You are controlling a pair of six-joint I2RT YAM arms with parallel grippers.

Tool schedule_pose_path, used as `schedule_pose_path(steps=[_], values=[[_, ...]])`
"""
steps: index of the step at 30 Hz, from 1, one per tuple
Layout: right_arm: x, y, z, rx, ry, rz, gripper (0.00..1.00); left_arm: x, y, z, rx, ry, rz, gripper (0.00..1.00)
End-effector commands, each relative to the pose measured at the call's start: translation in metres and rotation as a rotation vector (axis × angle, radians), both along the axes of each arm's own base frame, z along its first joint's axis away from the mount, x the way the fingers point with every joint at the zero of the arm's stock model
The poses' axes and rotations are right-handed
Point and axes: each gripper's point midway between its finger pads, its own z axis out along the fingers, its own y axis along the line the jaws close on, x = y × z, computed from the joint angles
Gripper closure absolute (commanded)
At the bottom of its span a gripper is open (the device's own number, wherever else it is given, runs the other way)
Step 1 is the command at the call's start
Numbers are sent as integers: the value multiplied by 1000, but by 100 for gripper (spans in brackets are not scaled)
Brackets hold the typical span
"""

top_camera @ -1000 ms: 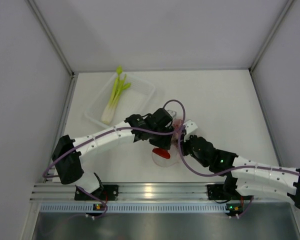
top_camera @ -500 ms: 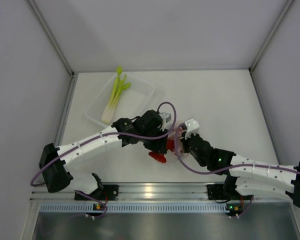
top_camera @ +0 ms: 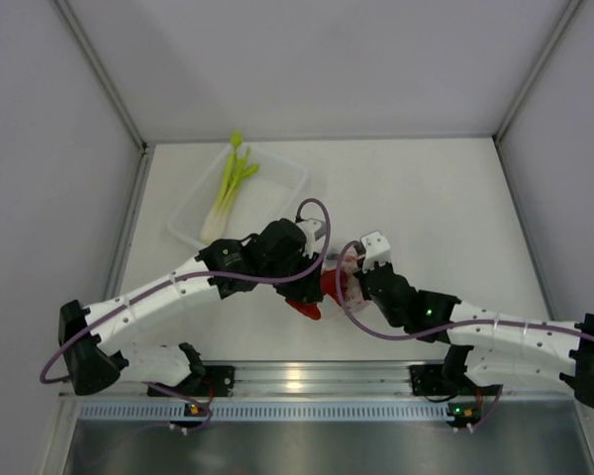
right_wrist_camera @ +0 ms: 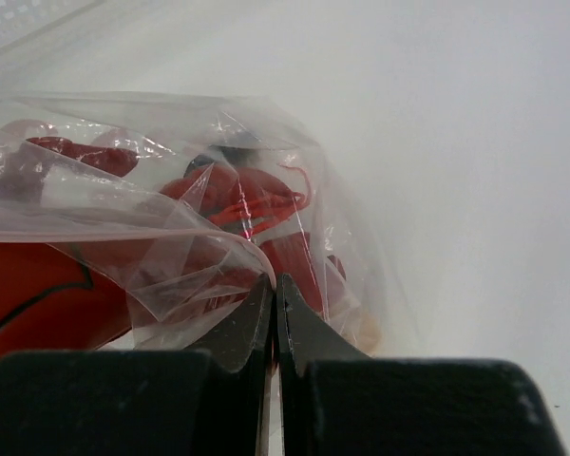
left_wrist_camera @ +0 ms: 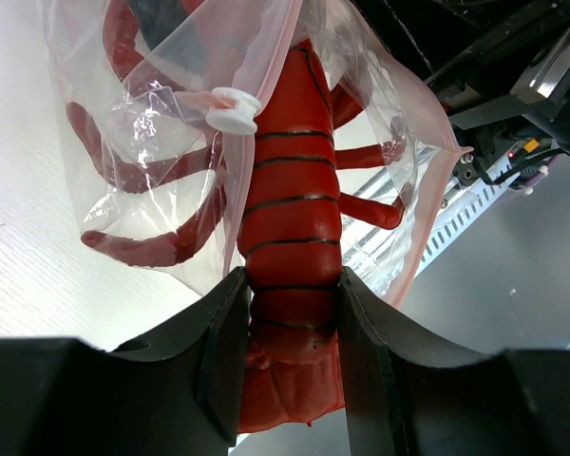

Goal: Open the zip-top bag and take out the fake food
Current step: Pick up the fake lobster from the zipper food storage bag.

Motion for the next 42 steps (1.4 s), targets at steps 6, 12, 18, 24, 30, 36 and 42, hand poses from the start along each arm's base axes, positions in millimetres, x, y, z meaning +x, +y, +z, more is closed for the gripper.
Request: schedule_pose_path(steps=[6,12,18,24,30,36,42], values=[[3,-3,19,-30,-47,-50,100,2,-1,39,-107,-69,19,100],[13,-9,28,-150,-79,-111,100,-7,-13,62,-206,-48,-24,100],[13,8,30,-159,-79,-81,100,-3,-16,97,-312,-97,10,100],[-8,43,45,-5,-77,53,100,19,-12,86,-267,-150,117,100],[-23,42,64,77,-117,111,100,40,-16,72,-223,-173,199,100],[-37,35,84,105,-195,216,100,35,-48,80,-287,-89,136,100],[-26,21,73,-39,-201,128,100,12,-74,100,-407,19,10,100]])
